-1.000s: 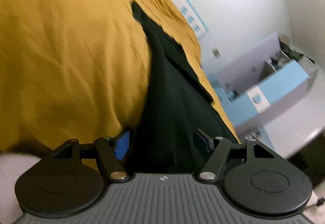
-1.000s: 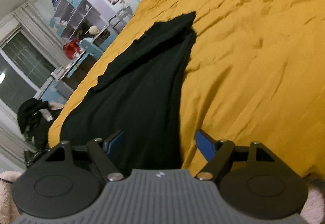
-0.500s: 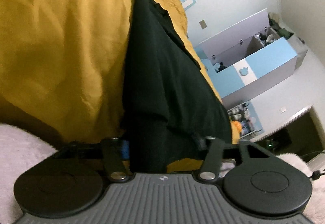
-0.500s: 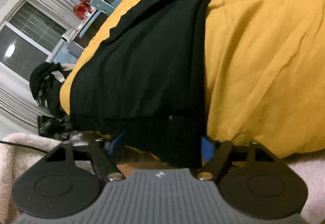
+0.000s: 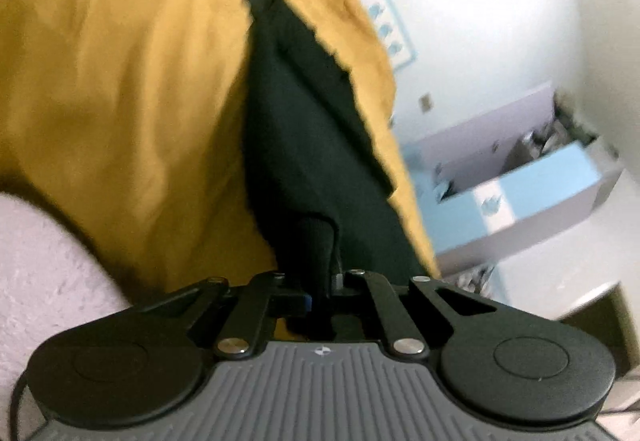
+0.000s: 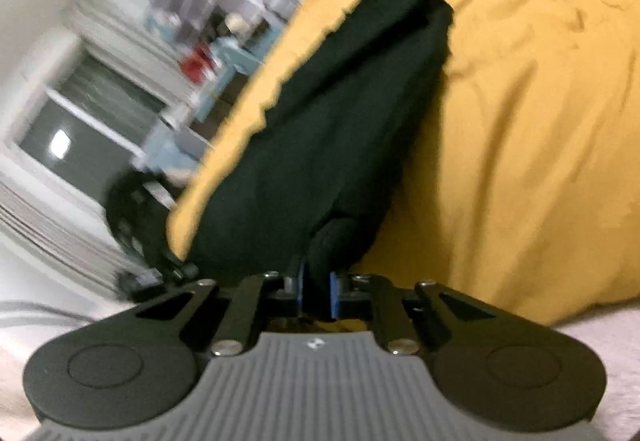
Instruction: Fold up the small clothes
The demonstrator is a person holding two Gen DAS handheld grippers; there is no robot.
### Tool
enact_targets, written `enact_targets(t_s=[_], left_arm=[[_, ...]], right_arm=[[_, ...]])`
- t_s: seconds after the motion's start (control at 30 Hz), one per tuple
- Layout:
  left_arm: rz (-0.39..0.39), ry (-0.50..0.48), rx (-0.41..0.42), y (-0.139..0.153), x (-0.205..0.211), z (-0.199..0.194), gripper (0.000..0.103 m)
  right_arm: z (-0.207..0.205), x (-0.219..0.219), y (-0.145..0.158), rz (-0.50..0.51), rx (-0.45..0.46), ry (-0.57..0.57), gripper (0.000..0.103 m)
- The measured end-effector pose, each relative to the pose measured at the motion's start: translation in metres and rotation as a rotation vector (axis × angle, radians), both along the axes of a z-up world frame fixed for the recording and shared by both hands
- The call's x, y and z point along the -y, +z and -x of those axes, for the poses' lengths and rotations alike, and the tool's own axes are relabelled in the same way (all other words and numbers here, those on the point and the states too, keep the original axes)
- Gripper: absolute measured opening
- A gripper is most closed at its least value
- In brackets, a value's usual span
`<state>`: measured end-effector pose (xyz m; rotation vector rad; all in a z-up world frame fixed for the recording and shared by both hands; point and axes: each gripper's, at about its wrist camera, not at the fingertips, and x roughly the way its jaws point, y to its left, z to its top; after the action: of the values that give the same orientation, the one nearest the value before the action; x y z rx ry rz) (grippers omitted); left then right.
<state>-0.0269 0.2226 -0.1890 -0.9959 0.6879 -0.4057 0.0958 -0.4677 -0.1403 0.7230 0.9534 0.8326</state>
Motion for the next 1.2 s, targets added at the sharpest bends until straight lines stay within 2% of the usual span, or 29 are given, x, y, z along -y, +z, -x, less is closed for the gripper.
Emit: enact_targets(t_s=[0.17, 0.27, 0.37, 0.57, 0.7, 0.8, 0.9, 0.97, 1.0, 1.07, 1.1, 1.13, 1.2], left_arm=[[0.088, 0.087, 0.107, 0.026, -0.009, -0.019, 0.005], [0.147, 0.106, 0.152, 0.037, -0.015, -0.055, 0.005], [0.136, 0.121, 0.206, 0.051, -0.019, -0.100, 0.005], [0.078, 0.112, 0.266, 0.080, -0.018, -0.215, 0.005], [0.033, 0.109, 0.263, 0.080, -0.016, -0.284, 0.005], [0.014, 0.128, 0.235, 0.069, -0.024, -0.333, 0.005], [0.007, 0.154, 0.185, 0.045, -0.032, -0.377, 0.005], [-0.004, 0.164, 0.122, 0.025, -0.037, -0.404, 0.009], [-0.018, 0.172, 0.069, 0.014, -0.040, -0.416, 0.017], [-0.047, 0.183, -0.086, -0.002, -0.051, -0.431, 0.020], [-0.054, 0.198, -0.114, -0.002, -0.057, -0.432, 0.020], [-0.048, 0.202, -0.102, 0.004, -0.064, -0.428, 0.020], [-0.029, 0.219, -0.042, 0.022, -0.076, -0.407, 0.030]], right_arm=[[-0.021, -0.002, 0.015, -0.186, 0.048, -0.120, 0.006], [-0.054, 0.004, 0.017, -0.295, 0.049, -0.202, 0.006], [-0.096, -0.002, 0.022, -0.327, 0.071, -0.265, 0.006], [-0.207, -0.018, 0.025, -0.310, 0.088, -0.378, 0.006], [-0.290, -0.035, 0.020, -0.297, 0.086, -0.429, 0.005], [-0.352, -0.051, 0.012, -0.254, 0.078, -0.445, 0.005], [-0.404, -0.069, -0.005, -0.175, 0.061, -0.458, 0.005], [-0.431, -0.078, -0.019, -0.117, 0.035, -0.486, 0.005], [-0.445, -0.085, -0.026, -0.077, 0.021, -0.496, 0.007], [-0.464, -0.096, -0.041, 0.014, -0.024, -0.537, 0.021], [-0.465, -0.098, -0.045, 0.029, -0.041, -0.586, 0.035], [-0.462, -0.097, -0.046, 0.017, -0.045, -0.629, 0.047], [-0.449, -0.091, -0.041, -0.045, -0.033, -0.635, 0.060]])
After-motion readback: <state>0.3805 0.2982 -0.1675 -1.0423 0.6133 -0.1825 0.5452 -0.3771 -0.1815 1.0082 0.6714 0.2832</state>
